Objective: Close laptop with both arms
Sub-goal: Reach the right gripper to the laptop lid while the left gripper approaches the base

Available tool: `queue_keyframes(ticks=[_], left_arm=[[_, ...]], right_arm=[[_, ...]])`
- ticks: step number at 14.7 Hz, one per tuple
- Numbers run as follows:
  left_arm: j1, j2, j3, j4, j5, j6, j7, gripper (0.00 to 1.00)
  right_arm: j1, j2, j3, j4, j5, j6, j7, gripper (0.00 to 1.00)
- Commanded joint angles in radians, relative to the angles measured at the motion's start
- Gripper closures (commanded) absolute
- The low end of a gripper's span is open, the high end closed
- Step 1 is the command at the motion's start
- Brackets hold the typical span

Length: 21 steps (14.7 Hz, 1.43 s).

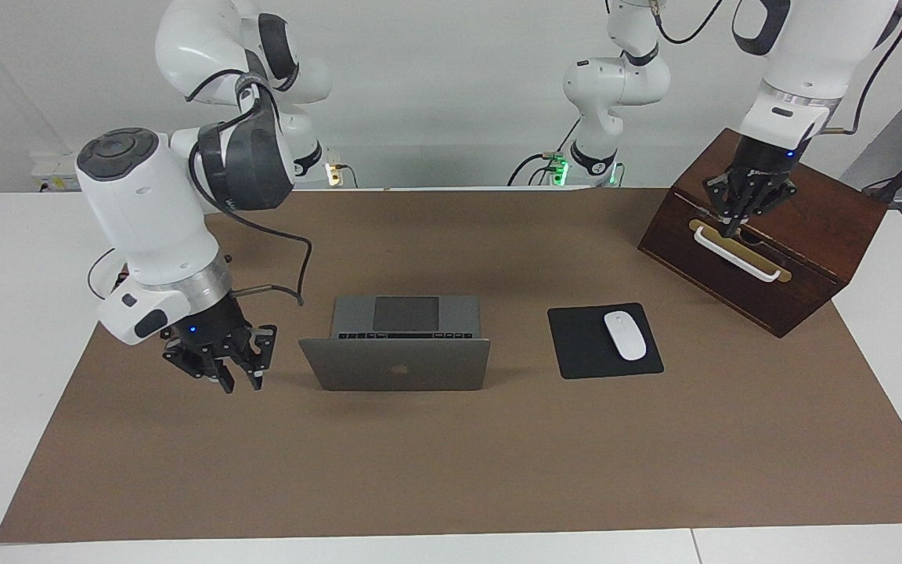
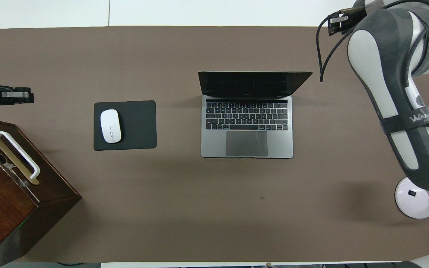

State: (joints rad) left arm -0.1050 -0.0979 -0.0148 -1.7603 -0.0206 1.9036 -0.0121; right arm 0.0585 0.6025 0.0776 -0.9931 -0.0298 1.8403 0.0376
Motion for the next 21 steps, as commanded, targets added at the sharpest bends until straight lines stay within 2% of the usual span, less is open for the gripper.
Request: queue_keyframes(ticks=[1, 5, 7, 13, 16, 21], left_arm=[[-0.079, -0.114, 0.01, -0.213, -0.008, 0.174, 0.011, 1.0], [-0.172, -0.177, 0.01, -0.389, -0.039, 0.38, 0.001, 1.0], [-0.224, -0.18, 0.01, -0.441, -0.039, 0.457, -0.018, 1.0], [-0.36, -0.164, 0.012, -0.628, -0.039, 0.791, -0.092, 1.0], [-0.421, -0.096, 0.012, -0.689, -0.039, 0.986, -0.109, 1.0], [-0.498, 0.05, 0.012, -0.693, -0.039, 1.216, -0.127, 1.0]], right_arm=[[-0.003, 0.003, 0.01, -0.01, -0.028, 0.008, 0.028, 1.0], [0.007, -0.001, 0.013, -0.021, -0.027, 0.019, 0.03, 1.0], [0.042, -0.003, 0.013, -0.018, -0.028, 0.017, 0.059, 1.0], [0.141, 0.009, 0.01, -0.015, -0.05, 0.022, 0.215, 1.0], [0.171, 0.016, 0.013, -0.016, -0.055, 0.049, 0.271, 1.0], [0.182, 0.02, 0.013, -0.018, -0.036, 0.039, 0.311, 1.0]])
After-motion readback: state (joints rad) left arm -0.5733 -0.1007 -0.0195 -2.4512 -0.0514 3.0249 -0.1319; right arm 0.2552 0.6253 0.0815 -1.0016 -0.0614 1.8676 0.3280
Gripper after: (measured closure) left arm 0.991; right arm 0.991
